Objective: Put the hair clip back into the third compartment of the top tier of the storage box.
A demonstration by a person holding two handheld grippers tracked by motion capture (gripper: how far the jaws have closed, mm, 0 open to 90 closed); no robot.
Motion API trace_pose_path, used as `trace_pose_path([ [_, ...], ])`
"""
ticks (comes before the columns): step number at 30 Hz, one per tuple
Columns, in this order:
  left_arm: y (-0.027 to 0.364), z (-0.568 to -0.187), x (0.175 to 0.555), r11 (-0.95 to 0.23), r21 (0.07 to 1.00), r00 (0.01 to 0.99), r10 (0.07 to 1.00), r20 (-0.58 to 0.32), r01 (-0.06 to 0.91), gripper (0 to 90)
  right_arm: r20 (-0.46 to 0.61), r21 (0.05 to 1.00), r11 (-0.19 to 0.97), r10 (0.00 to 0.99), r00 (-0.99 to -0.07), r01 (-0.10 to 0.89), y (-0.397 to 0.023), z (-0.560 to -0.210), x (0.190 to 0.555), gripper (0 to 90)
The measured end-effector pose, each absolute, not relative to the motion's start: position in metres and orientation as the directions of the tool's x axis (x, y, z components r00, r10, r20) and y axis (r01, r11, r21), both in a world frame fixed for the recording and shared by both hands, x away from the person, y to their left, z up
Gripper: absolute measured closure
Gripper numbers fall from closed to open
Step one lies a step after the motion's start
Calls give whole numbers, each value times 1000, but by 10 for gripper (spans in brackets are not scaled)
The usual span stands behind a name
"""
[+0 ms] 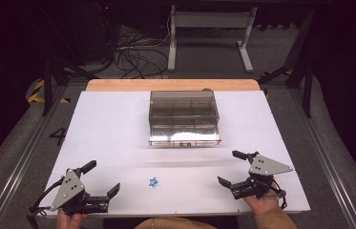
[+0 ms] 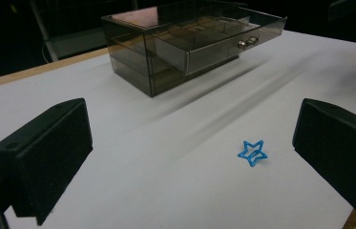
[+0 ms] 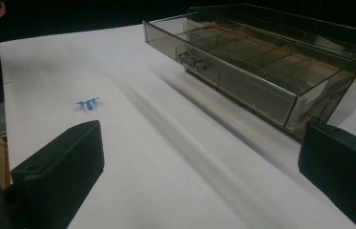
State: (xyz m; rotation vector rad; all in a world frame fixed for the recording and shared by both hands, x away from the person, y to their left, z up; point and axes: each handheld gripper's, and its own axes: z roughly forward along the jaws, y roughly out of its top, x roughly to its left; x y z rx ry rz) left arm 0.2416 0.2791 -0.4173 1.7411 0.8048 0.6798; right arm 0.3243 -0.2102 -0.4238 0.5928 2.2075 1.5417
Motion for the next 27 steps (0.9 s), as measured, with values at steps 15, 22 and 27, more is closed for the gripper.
trace_pose_path([
  [15,280,-417,242,-225,955,610,790,63,194,5,-39,936,322,495,-868,141,-191,-416,331,25],
  [22,280,-417,242,-228,954,611,789,65,194,5,-34,936,324,471,-881,137,-178,-411,333,29],
  [27,280,-417,242,-232,953,611,789,69,192,5,-26,937,322,449,-893,134,-170,-408,335,29],
])
